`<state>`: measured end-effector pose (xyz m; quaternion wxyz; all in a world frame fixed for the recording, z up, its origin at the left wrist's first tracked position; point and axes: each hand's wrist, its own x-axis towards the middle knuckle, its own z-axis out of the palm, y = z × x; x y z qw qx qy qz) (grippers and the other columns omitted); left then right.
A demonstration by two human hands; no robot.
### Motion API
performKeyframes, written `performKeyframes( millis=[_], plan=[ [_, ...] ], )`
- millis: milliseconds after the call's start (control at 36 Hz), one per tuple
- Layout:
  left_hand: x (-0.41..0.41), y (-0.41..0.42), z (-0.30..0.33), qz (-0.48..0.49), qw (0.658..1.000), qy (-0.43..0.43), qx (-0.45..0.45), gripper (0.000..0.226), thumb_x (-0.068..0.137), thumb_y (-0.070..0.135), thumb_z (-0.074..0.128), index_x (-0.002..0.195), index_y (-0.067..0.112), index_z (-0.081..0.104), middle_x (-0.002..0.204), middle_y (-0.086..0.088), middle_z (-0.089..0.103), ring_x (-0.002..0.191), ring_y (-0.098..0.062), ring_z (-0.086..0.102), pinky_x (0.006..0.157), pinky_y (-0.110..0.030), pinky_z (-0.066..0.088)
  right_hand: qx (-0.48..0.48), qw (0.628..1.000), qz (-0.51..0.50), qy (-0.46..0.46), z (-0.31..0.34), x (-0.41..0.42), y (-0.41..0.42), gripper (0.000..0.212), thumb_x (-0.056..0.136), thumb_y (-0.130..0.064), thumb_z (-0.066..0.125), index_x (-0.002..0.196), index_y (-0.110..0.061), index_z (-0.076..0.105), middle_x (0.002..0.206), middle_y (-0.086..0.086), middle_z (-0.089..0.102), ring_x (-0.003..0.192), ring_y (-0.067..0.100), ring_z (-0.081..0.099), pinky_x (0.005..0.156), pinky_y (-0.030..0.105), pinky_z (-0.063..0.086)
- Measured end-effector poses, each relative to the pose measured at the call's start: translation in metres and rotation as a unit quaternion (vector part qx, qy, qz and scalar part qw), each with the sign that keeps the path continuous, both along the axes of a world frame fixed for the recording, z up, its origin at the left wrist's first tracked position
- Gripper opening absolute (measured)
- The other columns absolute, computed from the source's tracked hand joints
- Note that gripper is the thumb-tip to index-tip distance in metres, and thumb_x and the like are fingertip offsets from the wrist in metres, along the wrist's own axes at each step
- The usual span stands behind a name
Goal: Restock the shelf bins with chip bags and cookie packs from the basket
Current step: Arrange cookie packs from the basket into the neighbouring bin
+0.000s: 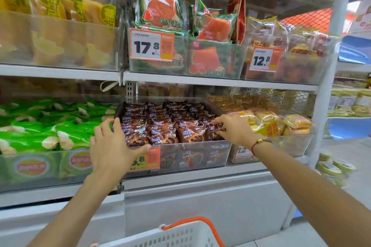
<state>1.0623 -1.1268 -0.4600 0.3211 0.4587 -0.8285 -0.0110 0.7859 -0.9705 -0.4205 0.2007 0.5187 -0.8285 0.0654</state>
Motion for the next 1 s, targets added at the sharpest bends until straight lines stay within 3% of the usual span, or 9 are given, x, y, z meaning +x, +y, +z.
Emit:
performKeyframes(
  millis=[167,278,444,583,639,750,861,917,1000],
  plan=[
    [-0.003,0.017,0.005,-0.095,0.993,0.036,-0.055,0.081,0.073,0.048,0.076,0.139,0.014,0.044,0.143,-0.004,0.041,0.132,-0.025,0.034,0.104,-0.043,0.034,-0.158,0.985,0.026,-0.067,-0.011,0.018,0.035,0.03,0.089,-0.017,0.063,0.119,-0.022,0.065,0.112,-0.001,0.065,0.107,0.018,0.055,0.085,0.031,0.047],
    [-0.006,0.045,-0.004,-0.18,0.978,0.046,-0.093,0.044,0.079,0.027,0.072,0.12,0.019,0.058,0.123,0.0,0.056,0.111,-0.024,0.05,0.085,-0.038,0.043,-0.18,0.971,0.067,-0.144,-0.042,0.043,0.063,0.024,0.085,-0.013,0.068,0.106,-0.024,0.069,0.091,-0.02,0.059,0.081,-0.003,0.052,0.078,0.022,0.047],
    [-0.014,0.088,-0.054,-0.253,0.953,-0.15,0.075,0.027,0.093,0.034,0.051,0.119,0.034,0.056,0.121,0.016,0.059,0.115,-0.012,0.054,0.084,-0.027,0.042,-0.042,0.955,0.068,-0.286,-0.125,0.069,0.084,0.019,0.083,-0.01,0.066,0.095,-0.024,0.072,0.08,-0.015,0.062,0.068,0.002,0.054,0.067,0.019,0.044],
    [-0.021,0.091,-0.136,-0.249,0.902,-0.241,0.257,0.023,0.089,0.028,0.053,0.108,0.034,0.065,0.117,0.012,0.064,0.109,-0.016,0.059,0.091,-0.029,0.047,0.133,0.931,0.059,-0.334,-0.196,0.092,0.083,0.025,0.084,-0.012,0.062,0.105,-0.021,0.07,0.082,-0.017,0.062,0.072,0.001,0.055,0.074,0.019,0.041],
    [-0.023,0.092,-0.172,-0.237,0.884,-0.229,0.331,0.021,0.089,0.026,0.053,0.103,0.034,0.067,0.119,0.011,0.063,0.11,-0.016,0.059,0.093,-0.03,0.047,0.19,0.924,0.06,-0.327,-0.221,0.099,0.079,0.029,0.087,-0.014,0.059,0.114,-0.021,0.066,0.102,-0.006,0.067,0.093,0.011,0.06,0.081,0.023,0.042],
    [-0.021,0.102,-0.247,-0.229,0.821,-0.197,0.485,0.018,0.089,0.02,0.055,0.09,0.034,0.066,0.111,0.004,0.068,0.097,-0.016,0.064,0.085,-0.029,0.052,0.311,0.912,0.07,-0.258,-0.269,0.112,0.07,0.035,0.093,-0.014,0.052,0.128,-0.017,0.057,0.125,0.006,0.058,0.119,0.022,0.047,0.096,0.029,0.033],
    [-0.027,0.117,-0.318,-0.176,0.752,-0.156,0.615,0.011,0.092,0.018,0.055,0.086,0.022,0.064,0.094,-0.002,0.065,0.083,-0.021,0.064,0.075,-0.032,0.052,0.448,0.883,0.086,-0.111,-0.315,0.118,0.056,0.029,0.091,-0.003,0.048,0.117,-0.006,0.06,0.119,0.015,0.057,0.117,0.03,0.046,0.085,0.037,0.035],
    [-0.033,0.126,-0.341,-0.122,0.703,-0.088,0.695,0.019,0.094,0.015,0.056,0.075,0.016,0.06,0.085,-0.005,0.059,0.068,-0.015,0.057,0.062,-0.025,0.045,0.508,0.855,0.101,-0.026,-0.335,0.116,0.05,0.025,0.093,-0.01,0.05,0.117,-0.008,0.058,0.119,0.013,0.056,0.116,0.03,0.045,0.09,0.039,0.037],
    [-0.043,0.135,-0.367,-0.034,0.626,0.001,0.779,0.022,0.096,0.015,0.055,0.074,0.012,0.058,0.076,-0.003,0.059,0.061,-0.012,0.053,0.055,-0.021,0.041,0.55,0.821,0.135,0.071,-0.36,0.11,0.044,0.034,0.097,-0.023,0.05,0.128,-0.01,0.05,0.128,0.01,0.051,0.12,0.027,0.042,0.1,0.038,0.033]
  ],
)
